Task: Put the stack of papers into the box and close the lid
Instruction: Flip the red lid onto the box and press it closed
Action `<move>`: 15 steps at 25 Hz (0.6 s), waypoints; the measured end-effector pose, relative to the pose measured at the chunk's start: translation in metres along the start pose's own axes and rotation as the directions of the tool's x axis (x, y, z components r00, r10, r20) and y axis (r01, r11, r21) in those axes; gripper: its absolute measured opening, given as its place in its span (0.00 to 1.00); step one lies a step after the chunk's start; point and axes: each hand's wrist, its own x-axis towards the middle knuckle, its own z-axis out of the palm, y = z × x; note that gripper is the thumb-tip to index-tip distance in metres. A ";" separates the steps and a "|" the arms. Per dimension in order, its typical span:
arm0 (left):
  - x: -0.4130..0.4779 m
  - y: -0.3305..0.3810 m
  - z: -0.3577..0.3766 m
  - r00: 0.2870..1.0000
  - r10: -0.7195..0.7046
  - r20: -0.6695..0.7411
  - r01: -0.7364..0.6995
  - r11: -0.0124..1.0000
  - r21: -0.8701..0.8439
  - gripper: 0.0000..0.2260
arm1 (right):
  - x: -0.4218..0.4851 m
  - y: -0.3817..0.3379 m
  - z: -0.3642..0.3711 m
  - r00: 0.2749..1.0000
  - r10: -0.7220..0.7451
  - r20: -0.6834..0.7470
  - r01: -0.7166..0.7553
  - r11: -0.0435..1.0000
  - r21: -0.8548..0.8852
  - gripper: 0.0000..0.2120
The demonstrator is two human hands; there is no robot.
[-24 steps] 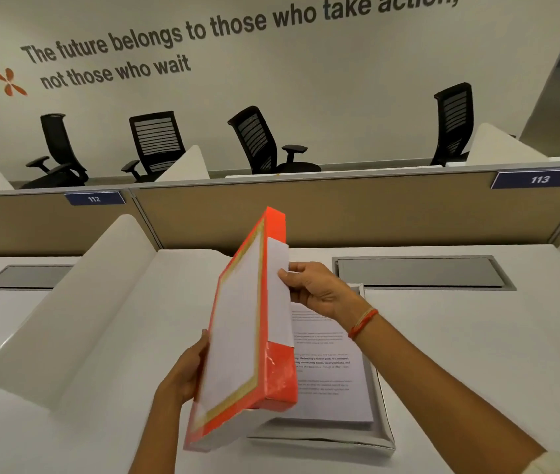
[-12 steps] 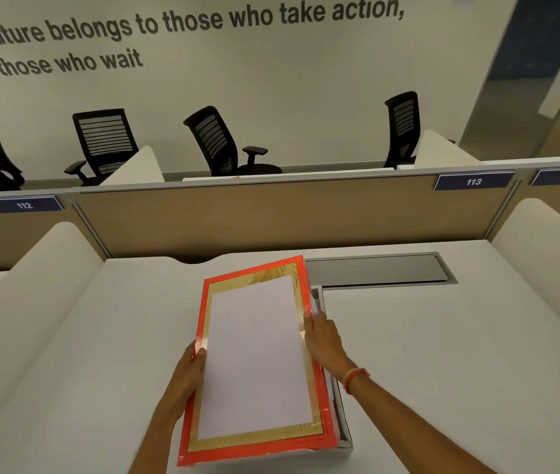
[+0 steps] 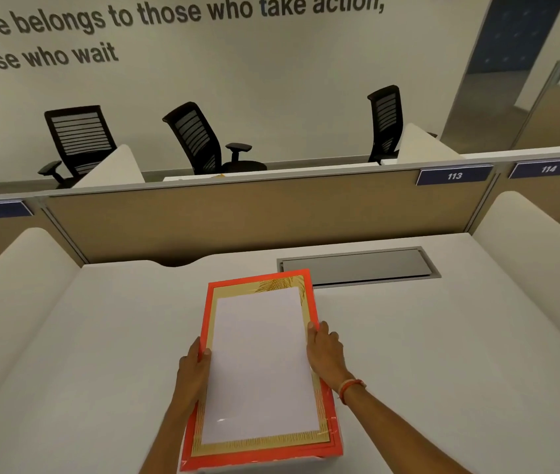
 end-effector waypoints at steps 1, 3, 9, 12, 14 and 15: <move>-0.004 0.005 0.000 1.000 -0.008 -0.007 0.007 1.000 -0.015 0.22 | 0.001 0.003 0.003 1.000 0.000 -0.004 0.000 1.000 0.006 0.24; -0.012 0.013 0.000 1.000 -0.009 -0.019 0.008 0.999 -0.051 0.22 | 0.003 0.007 0.006 1.000 -0.003 -0.007 0.003 1.000 -0.003 0.23; -0.016 0.019 0.005 0.998 0.001 -0.064 -0.004 0.999 -0.038 0.21 | 0.010 0.014 0.010 1.000 -0.019 -0.004 0.019 0.999 -0.039 0.22; 0.022 -0.023 0.013 0.994 0.017 -0.106 -0.009 0.997 0.082 0.27 | 0.012 0.016 0.013 0.999 -0.041 -0.008 0.041 0.996 -0.083 0.21; 0.049 -0.051 0.018 0.993 0.000 -0.118 0.018 0.989 0.148 0.29 | 0.014 0.017 0.014 0.998 -0.066 -0.010 0.065 0.991 -0.115 0.20; 0.045 -0.047 0.020 0.992 -0.012 -0.129 0.035 0.984 0.174 0.28 | 0.015 0.017 0.015 0.997 -0.078 -0.012 0.076 0.990 -0.120 0.21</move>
